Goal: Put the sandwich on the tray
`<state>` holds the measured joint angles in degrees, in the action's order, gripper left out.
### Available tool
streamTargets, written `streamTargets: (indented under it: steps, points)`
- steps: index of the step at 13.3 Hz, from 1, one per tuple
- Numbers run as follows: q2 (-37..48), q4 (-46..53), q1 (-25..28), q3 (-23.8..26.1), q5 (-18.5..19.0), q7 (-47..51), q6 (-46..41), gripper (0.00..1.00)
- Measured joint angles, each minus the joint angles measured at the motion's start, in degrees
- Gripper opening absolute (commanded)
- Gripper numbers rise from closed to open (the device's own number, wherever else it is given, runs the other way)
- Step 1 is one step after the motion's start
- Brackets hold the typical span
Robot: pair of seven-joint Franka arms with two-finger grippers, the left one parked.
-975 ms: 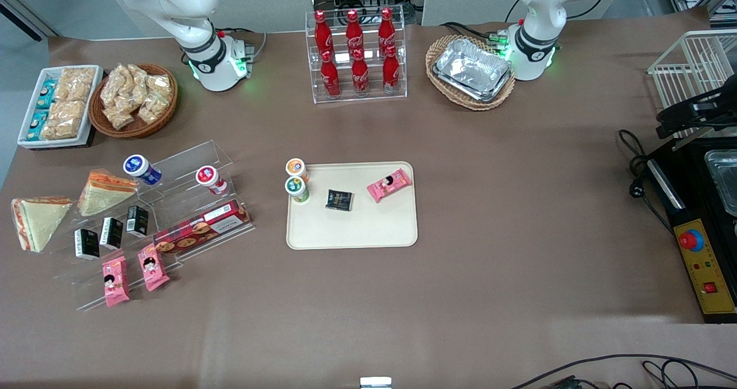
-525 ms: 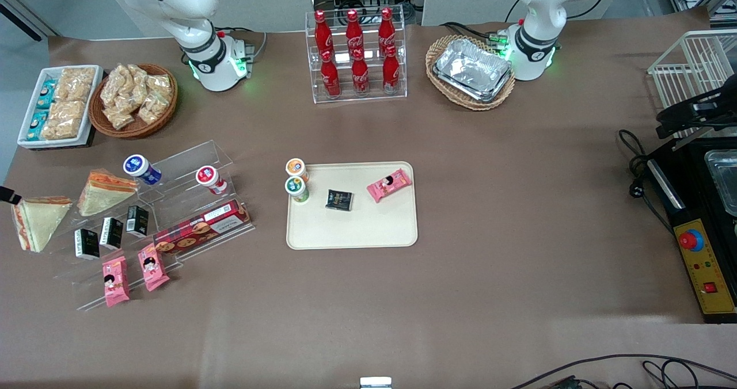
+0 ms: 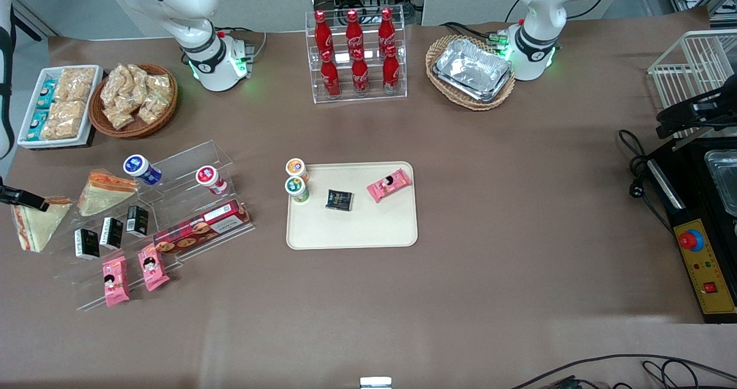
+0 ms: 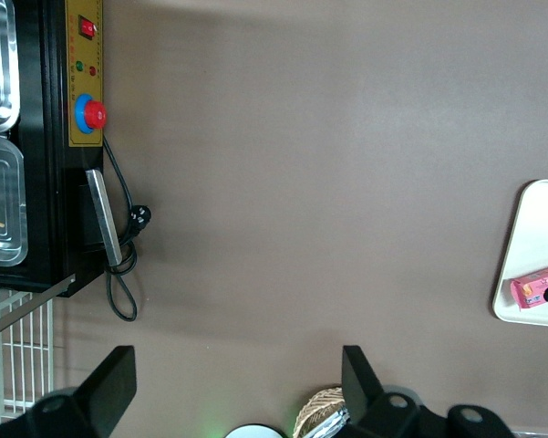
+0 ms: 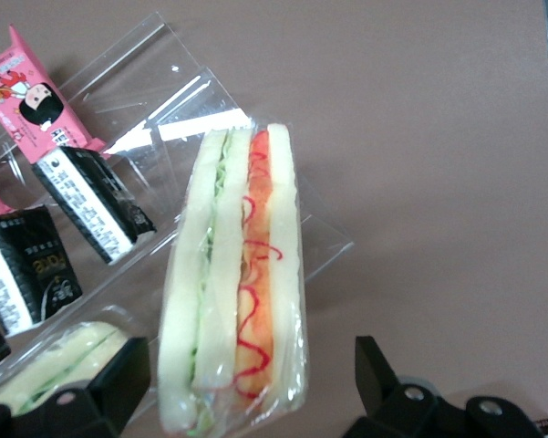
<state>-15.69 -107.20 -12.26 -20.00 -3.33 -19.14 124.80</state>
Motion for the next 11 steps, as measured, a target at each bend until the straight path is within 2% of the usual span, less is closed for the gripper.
streamTargets:
  steps: [2,3,4,6,8,11]
  points:
    - [-0.07,-1.0,0.05,0.09,-0.69,0.05,1.88,0.61]
    - [-0.18,-1.14,0.06,0.13,-1.4,0.07,2.25,0.58]
    - [-0.33,-1.19,0.06,0.18,-1.98,0.07,2.75,0.41]
    - [-0.82,-1.21,0.06,0.19,-3.35,0.08,3.46,0.23]
    - [-0.93,-1.18,0.1,0.2,-3.78,0.08,3.66,0.07]
    - [-0.85,-0.74,0.17,0.2,-3.78,0.08,3.68,0.05]
